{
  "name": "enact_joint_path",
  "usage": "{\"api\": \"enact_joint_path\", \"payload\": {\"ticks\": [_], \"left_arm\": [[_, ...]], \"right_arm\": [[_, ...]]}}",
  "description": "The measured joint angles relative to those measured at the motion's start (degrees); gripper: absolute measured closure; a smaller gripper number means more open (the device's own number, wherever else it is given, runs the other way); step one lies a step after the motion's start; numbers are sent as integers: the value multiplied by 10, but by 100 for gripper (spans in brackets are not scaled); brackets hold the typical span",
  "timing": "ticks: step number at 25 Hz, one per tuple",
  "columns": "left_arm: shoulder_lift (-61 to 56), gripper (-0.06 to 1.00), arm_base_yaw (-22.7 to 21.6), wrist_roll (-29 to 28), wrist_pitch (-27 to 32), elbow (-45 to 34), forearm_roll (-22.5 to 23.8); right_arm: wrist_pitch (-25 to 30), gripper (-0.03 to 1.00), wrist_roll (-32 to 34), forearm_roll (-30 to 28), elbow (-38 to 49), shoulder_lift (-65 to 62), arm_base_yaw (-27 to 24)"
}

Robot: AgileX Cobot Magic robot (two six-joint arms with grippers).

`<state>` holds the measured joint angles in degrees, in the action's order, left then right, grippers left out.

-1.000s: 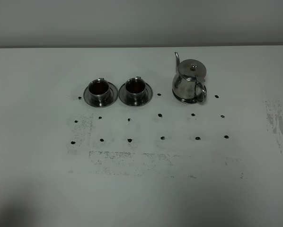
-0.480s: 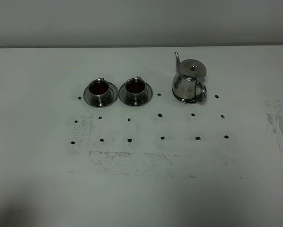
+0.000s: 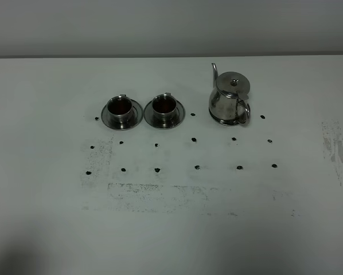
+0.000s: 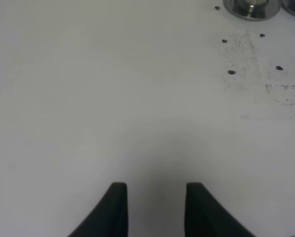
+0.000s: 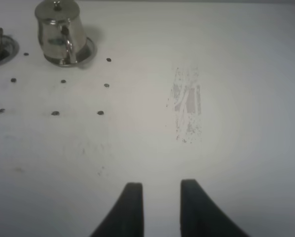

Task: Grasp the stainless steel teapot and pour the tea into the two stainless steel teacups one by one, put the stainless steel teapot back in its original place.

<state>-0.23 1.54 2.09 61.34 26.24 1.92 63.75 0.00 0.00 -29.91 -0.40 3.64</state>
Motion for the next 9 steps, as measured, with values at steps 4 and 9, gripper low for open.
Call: {"api": "enact_joint_path", "payload": {"ticks": [4, 9], "left_arm": [[0, 66, 0, 0, 0, 0, 0], [0, 66, 0, 1, 0, 0, 0]], "right_arm": [[0, 76, 0, 0, 0, 0, 0], [0, 76, 0, 0, 0, 0, 0]]}}
